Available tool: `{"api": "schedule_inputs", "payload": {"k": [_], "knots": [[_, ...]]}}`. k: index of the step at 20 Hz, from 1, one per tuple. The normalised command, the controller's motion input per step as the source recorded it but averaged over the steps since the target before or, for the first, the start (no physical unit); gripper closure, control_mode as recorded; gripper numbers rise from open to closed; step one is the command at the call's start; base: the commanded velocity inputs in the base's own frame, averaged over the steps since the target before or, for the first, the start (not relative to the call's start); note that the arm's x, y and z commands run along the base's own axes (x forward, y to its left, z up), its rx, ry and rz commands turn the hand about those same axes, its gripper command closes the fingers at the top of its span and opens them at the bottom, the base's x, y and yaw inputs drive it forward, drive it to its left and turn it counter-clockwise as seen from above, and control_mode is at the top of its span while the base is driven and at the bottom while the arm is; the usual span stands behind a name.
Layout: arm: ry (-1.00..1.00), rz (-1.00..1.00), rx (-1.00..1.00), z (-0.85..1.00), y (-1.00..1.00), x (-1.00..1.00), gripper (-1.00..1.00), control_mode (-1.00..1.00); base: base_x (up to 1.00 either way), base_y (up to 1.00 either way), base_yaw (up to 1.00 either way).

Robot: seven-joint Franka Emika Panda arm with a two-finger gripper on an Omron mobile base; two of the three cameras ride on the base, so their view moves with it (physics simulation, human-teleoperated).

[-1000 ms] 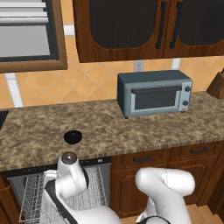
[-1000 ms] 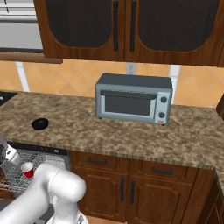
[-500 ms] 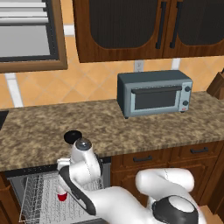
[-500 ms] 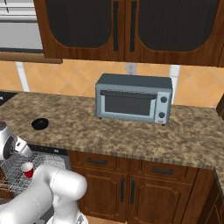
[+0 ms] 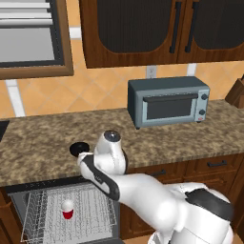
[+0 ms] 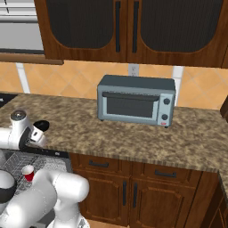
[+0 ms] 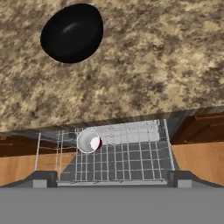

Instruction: Pick up the cup and bowl from the counter, place them in the dishwasher, and close the dishwasher door.

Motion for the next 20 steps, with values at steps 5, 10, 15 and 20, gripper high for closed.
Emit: {"api": "schedule_inputs", "payload": {"k": [5, 10, 15, 20], "knots": [[0.11, 0.04, -0.01, 0.30, -0.22, 0.63, -1.00, -1.00, 0.00, 0.00, 0.00], [0.00, 0.06, 0.00, -0.03, -0.09, 0.55, -1.00, -1.00, 0.00, 0.00, 0.00], [0.00, 0.03, -0.02, -0.11, 0.00, 0.54, -1.00, -1.00, 0.00, 0.00, 0.00], [0.00, 0.00, -0.06, -0.05, 0.07, 0.42, -1.00, -1.00, 0.00, 0.00, 0.00]]}}
